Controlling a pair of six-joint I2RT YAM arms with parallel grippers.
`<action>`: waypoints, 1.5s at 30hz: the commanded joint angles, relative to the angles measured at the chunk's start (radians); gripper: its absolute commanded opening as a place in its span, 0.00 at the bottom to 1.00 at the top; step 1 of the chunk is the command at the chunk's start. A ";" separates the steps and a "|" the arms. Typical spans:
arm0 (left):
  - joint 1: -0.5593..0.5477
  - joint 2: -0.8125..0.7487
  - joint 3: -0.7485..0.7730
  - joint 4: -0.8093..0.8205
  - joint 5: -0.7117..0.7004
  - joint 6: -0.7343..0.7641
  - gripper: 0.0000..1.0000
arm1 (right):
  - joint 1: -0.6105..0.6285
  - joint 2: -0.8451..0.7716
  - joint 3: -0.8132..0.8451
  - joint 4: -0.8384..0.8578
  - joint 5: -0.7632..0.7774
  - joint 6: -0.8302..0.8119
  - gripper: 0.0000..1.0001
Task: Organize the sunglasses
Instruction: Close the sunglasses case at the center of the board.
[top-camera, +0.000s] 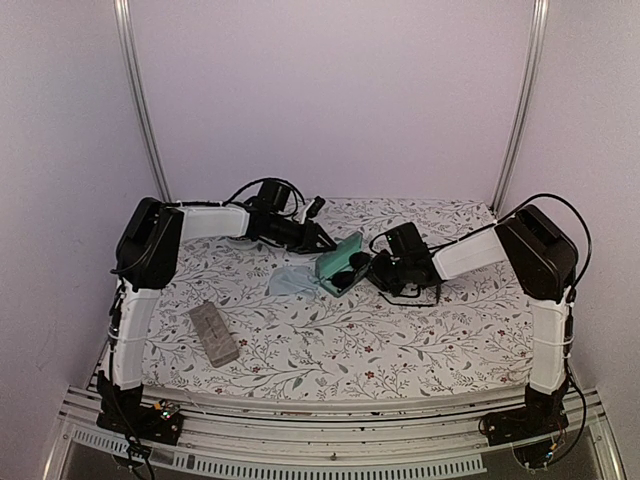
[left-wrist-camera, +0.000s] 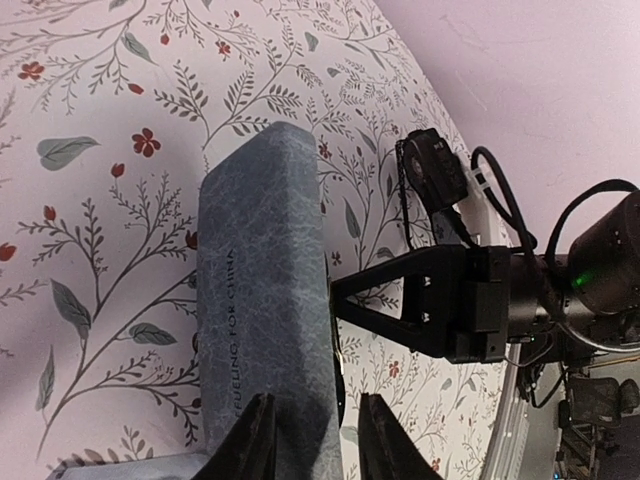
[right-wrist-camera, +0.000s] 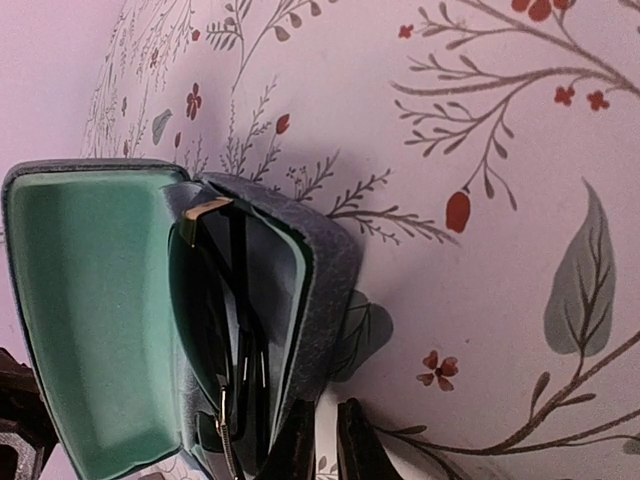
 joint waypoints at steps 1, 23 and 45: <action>-0.010 0.023 -0.017 0.040 0.040 -0.032 0.30 | -0.012 0.061 0.002 0.006 -0.082 0.025 0.08; -0.112 0.080 -0.012 0.017 -0.012 -0.034 0.29 | -0.038 0.100 -0.052 0.165 -0.222 0.086 0.02; -0.131 -0.031 -0.008 -0.041 -0.181 0.040 0.67 | -0.038 0.034 -0.045 0.159 -0.210 -0.055 0.14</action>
